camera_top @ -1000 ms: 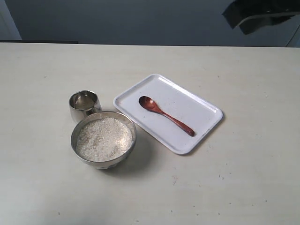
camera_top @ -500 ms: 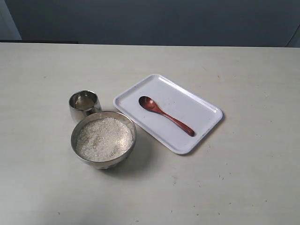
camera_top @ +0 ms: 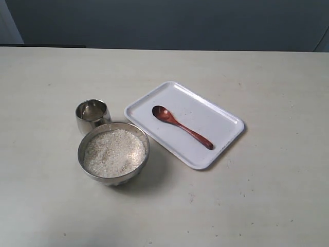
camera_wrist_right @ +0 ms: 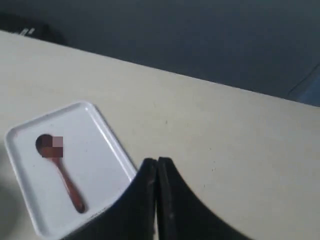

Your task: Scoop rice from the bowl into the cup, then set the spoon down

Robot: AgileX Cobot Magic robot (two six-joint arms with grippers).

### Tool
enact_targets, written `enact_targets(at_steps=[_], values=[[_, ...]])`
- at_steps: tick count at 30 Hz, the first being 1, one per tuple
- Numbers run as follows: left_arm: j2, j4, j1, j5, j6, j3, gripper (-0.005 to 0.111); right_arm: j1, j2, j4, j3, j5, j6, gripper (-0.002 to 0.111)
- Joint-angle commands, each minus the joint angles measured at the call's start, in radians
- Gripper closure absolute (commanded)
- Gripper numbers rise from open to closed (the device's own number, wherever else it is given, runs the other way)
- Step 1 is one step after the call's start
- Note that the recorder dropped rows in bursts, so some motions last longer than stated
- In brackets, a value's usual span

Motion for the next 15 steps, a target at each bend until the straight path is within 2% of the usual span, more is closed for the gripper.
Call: enact_targets(at_steps=[1, 5, 8, 11, 15], values=[[-0.005, 0.001, -0.007, -0.016, -0.007, -0.004, 0.106, -0.169, -0.136, 0.061, 0.217, -0.197, 0.004, 0.108], [-0.005, 0.001, -0.007, -0.016, -0.007, -0.004, 0.106, -0.381, -0.348, 0.115, 0.528, -0.328, 0.004, 0.108], [-0.005, 0.001, -0.007, -0.016, -0.007, -0.004, 0.106, -0.468, -0.518, 0.135, 0.718, -0.466, 0.004, 0.108], [-0.005, 0.001, -0.007, -0.016, -0.007, -0.004, 0.106, -0.517, -0.661, 0.158, 0.894, -0.622, 0.004, 0.108], [-0.005, 0.001, -0.007, -0.016, -0.007, -0.004, 0.106, -0.533, -0.772, 0.180, 1.075, -0.779, 0.004, 0.108]])
